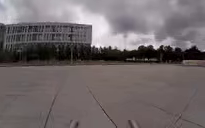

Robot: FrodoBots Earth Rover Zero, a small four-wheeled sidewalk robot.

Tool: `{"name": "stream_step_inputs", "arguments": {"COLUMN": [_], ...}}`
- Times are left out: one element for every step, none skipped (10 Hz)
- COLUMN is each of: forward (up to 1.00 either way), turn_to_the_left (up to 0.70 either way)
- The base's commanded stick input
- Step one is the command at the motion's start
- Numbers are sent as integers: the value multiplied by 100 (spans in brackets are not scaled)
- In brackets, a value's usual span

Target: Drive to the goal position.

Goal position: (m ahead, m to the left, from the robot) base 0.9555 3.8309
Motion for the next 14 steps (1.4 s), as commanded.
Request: {"name": "stream_step_inputs", "arguments": {"forward": [0, 0, 0, 0, 0, 0, 0, 0, 0, 0, 0, 0, 0, 0], "turn_to_the_left": [100, 100, 100, 100, 100, 100, 100, 100, 100, 100, 100, 100, 100, 100]}}
